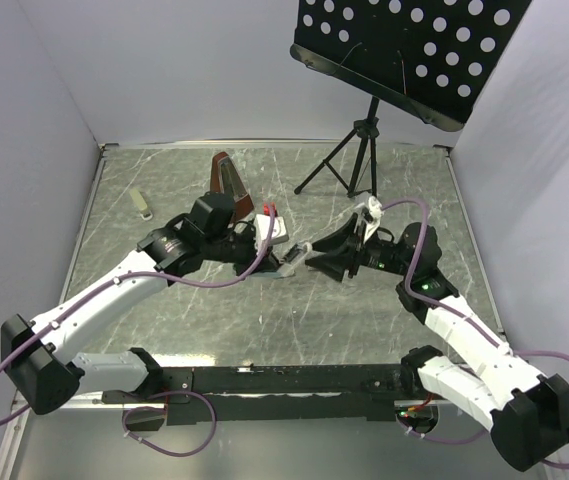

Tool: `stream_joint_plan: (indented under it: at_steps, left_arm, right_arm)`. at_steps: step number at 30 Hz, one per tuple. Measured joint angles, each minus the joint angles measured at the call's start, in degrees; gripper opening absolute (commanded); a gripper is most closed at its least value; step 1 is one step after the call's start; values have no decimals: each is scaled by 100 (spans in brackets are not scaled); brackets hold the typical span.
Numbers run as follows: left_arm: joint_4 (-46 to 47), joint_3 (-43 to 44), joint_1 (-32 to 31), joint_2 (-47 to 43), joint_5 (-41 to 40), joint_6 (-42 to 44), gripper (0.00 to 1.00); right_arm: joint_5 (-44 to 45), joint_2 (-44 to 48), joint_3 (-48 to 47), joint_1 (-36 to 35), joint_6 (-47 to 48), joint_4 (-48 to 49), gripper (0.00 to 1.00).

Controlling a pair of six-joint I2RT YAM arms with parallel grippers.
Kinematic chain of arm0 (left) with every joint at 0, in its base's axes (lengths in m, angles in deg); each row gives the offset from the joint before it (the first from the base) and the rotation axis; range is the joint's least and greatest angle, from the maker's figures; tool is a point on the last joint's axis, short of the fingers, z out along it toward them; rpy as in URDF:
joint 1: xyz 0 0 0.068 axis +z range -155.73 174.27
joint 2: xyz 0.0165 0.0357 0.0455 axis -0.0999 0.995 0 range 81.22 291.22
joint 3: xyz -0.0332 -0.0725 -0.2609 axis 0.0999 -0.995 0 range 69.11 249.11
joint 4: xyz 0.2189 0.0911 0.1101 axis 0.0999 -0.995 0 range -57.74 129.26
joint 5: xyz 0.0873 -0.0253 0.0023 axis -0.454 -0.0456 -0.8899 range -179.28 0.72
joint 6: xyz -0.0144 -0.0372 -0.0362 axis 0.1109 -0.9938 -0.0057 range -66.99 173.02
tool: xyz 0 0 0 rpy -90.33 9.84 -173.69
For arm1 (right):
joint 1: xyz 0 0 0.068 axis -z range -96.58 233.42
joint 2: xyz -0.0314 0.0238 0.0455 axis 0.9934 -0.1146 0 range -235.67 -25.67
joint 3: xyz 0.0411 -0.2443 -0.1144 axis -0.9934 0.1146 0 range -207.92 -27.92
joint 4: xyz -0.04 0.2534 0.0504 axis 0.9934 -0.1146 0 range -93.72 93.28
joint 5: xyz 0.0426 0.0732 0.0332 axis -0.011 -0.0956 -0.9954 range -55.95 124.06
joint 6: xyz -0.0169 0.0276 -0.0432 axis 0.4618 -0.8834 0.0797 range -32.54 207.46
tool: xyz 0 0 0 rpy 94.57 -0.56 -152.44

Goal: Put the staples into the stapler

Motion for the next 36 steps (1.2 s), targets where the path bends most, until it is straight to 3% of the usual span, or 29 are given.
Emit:
stream_joint_plan:
  at_steps: [2,8,19,29,36]
  left_arm:
    - [-210,2,13,44,-367,94,1]
    - [-881,2,-15,352,-1508,354,1]
    - [-1486,-7,-782,1604,-3047,560,1]
    - [-2009,168,-1276,2566,-3713,557,3]
    - [-2153,417,-1628,3069,-3945,555,22]
  right_arm:
    - [127,136,120,0,39,-177,78]
    - [1257,1003,431,0,284,-861,86]
    - [3467,1926,857,0,302,-1502,87]
    - [3915,1952,881,0,332,-1690,88]
    - [3960,1937,909,0,352,-1681,88]
